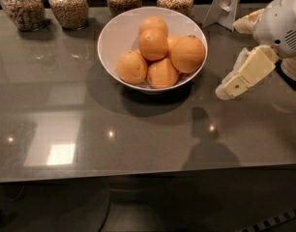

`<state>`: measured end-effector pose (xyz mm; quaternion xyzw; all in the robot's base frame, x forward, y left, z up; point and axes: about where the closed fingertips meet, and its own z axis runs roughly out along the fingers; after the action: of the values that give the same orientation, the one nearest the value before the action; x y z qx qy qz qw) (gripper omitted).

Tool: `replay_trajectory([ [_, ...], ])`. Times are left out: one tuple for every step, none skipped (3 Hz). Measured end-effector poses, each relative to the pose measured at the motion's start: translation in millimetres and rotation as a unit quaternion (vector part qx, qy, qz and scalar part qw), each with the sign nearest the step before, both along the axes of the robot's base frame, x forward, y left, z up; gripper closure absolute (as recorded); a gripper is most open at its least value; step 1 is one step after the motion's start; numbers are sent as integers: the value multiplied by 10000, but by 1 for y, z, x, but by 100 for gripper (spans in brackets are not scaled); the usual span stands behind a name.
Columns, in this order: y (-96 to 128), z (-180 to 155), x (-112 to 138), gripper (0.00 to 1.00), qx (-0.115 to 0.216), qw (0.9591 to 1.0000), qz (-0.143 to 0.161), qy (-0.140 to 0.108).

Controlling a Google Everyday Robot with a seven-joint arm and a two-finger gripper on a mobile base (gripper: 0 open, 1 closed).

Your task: Pick orange from white bowl

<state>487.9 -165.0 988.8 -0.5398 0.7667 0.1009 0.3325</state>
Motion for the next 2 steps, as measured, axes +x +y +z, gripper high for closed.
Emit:
replay_trajectory([
  [17, 9, -4, 0, 469, 9988, 86, 53],
  [17, 9, -4, 0, 469, 9988, 85, 52],
])
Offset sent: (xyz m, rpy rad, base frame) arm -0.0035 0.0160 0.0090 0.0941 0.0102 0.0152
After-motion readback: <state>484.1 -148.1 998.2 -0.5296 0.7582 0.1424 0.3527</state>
